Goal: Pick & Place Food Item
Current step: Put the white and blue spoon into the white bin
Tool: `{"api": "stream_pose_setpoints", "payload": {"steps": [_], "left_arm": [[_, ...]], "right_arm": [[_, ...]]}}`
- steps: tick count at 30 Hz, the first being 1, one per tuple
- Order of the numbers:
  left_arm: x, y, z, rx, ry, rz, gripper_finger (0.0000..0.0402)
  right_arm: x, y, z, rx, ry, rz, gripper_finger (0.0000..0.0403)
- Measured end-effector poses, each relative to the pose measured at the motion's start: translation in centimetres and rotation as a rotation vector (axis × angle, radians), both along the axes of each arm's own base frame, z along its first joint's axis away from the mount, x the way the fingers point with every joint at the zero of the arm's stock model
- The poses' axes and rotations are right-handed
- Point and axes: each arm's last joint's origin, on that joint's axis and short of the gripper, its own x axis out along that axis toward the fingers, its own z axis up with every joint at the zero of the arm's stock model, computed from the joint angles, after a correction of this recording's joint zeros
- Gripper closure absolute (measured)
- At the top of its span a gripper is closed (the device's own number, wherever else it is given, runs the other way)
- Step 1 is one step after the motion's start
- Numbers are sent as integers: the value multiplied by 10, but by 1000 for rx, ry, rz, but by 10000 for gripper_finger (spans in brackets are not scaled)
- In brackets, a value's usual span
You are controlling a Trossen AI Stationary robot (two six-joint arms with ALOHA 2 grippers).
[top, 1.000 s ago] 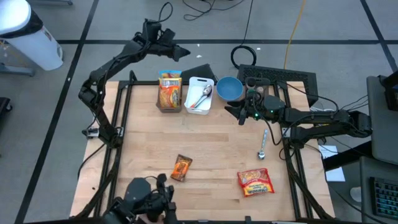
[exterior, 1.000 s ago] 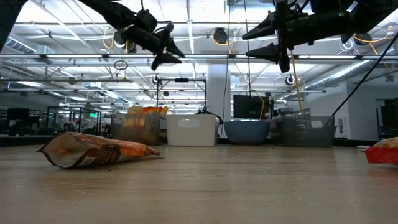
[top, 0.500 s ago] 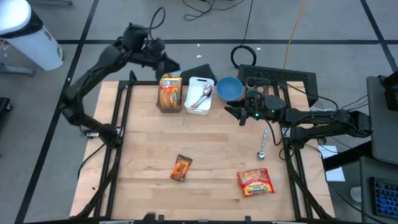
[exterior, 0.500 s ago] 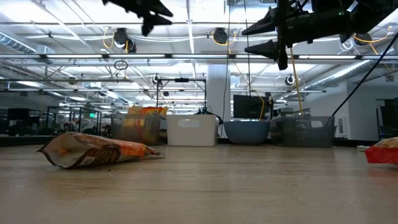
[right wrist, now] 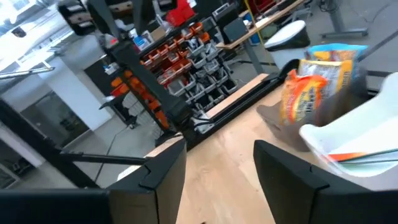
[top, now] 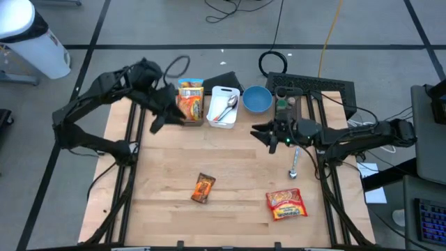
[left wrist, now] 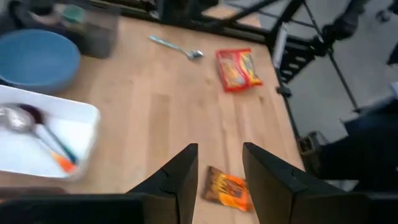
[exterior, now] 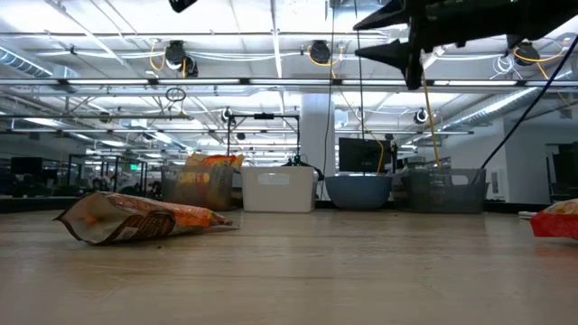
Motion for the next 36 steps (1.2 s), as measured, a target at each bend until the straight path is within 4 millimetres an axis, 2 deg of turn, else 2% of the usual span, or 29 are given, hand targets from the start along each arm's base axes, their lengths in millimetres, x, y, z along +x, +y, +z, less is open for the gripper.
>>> {"api": "stream_pose_setpoints", "payload": {"steps": [4,7,10,16,21,24,28,32,34,36], "left_arm": [[-3,-19,-15,-43,24,-39,268],[-1,-32,-33,-87,38,-64,268],[2,-42,-55,-130,35,-80,268],[19,-60,-94,-243,-60,-68,268],[34,-70,-116,-346,-165,-35,268],[43,-75,-123,-391,-220,20,268],[53,-80,-124,-417,-281,97,268],[59,-88,-120,-442,-343,165,268],[61,-93,-121,-456,-355,202,268],[62,-99,-117,-469,-398,227,268]], "right_arm": [[1,20,3,-4,10,21,232],[2,36,14,-23,79,31,240],[1,49,32,-68,204,45,247],[-11,61,78,-131,464,80,253],[-14,74,94,-184,751,177,255],[-9,87,90,-191,965,270,258],[-7,117,72,-270,1226,371,259],[-23,140,49,-369,1525,302,259],[-30,152,42,-428,1556,235,259],[-34,166,38,-458,1453,225,259]]}}
